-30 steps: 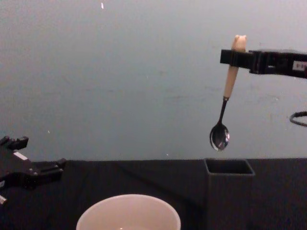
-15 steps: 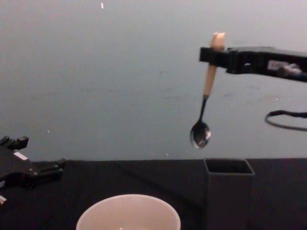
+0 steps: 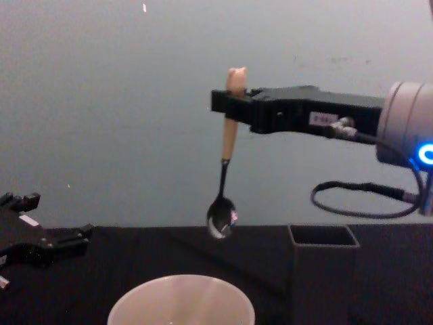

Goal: Pick up the stirring spoon with one hand, stir inside the cup, then place it back in its original position.

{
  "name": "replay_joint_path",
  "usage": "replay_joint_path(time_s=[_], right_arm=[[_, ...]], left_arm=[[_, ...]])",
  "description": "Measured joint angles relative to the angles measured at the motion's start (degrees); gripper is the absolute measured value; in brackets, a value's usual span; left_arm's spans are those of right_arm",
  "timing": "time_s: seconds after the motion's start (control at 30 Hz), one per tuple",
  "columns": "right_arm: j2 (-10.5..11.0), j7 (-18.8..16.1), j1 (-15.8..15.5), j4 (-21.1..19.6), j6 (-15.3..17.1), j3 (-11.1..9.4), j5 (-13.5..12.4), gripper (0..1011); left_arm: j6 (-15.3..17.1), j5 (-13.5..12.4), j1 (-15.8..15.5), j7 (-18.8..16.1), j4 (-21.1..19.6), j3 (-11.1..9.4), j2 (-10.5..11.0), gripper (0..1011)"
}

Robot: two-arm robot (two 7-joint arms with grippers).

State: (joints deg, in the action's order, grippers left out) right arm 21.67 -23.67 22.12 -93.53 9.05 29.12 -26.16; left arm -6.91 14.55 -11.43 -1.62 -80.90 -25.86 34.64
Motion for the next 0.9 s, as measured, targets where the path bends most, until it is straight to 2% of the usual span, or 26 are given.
replay_joint_path(time_s=[0.37,0.57,0.9], right_arm=[[0.2,-3.1,-1.5,0.5,-0.8,3.5,1.2,211],[0.1,-3.7,-2.0,1.7,-1.9,4.6,2.4,211],[-2.6,-2.9,-2.8,5.8,-6.2,5.7,5.8,211]], left_arm=[[0.0,0.0,0.0,0.0,0.0,0.0,0.0,1001],[0.0,0.0,0.0,0.0,0.0,0.0,0.0,1001],[0.0,0.0,0.0,0.0,0.0,0.0,0.0,1001]])
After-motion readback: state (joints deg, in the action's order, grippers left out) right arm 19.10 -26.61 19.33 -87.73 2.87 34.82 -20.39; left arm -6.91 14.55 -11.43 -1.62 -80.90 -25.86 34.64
